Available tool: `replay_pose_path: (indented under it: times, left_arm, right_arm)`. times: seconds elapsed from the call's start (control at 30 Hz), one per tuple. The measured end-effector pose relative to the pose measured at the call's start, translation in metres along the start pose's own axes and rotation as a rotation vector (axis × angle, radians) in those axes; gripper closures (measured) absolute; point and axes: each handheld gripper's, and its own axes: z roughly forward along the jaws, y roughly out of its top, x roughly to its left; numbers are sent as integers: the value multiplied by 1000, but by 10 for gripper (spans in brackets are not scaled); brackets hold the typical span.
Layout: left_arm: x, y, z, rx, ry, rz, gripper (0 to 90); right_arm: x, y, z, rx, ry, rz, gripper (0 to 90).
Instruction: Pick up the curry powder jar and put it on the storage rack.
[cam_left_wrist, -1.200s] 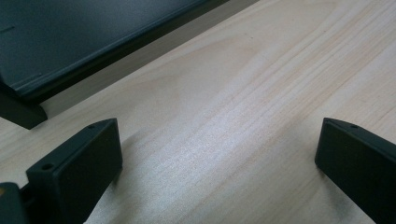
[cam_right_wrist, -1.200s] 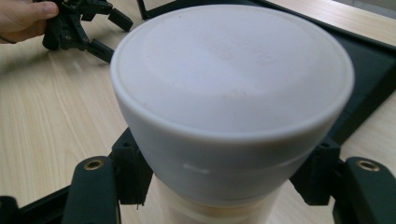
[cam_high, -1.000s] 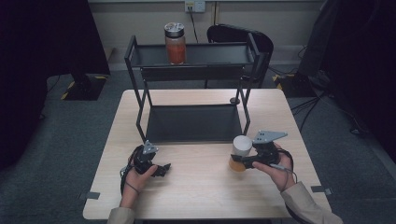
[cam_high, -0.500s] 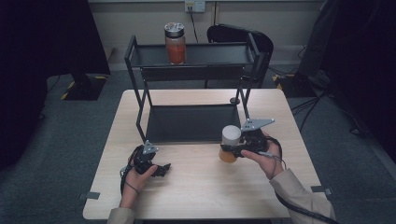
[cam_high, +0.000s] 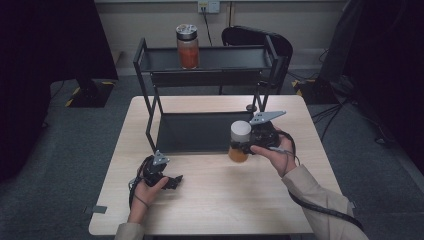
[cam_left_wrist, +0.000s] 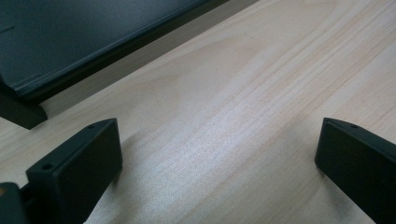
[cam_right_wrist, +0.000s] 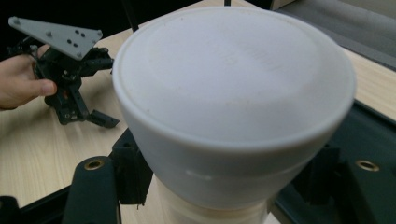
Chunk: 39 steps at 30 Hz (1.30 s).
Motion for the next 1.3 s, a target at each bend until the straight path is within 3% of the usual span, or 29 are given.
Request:
replay_pose_path:
  times: [0.83, 1.3]
  left_arm:
    - [0, 0, 0, -2, 0, -3, 0]
    - [0, 0, 0, -2, -1, -3, 0]
  right_arm:
    - [-2, 75, -7, -11, -29, -32, 343]
    - [-6, 115, -16, -24, -31, -23, 343]
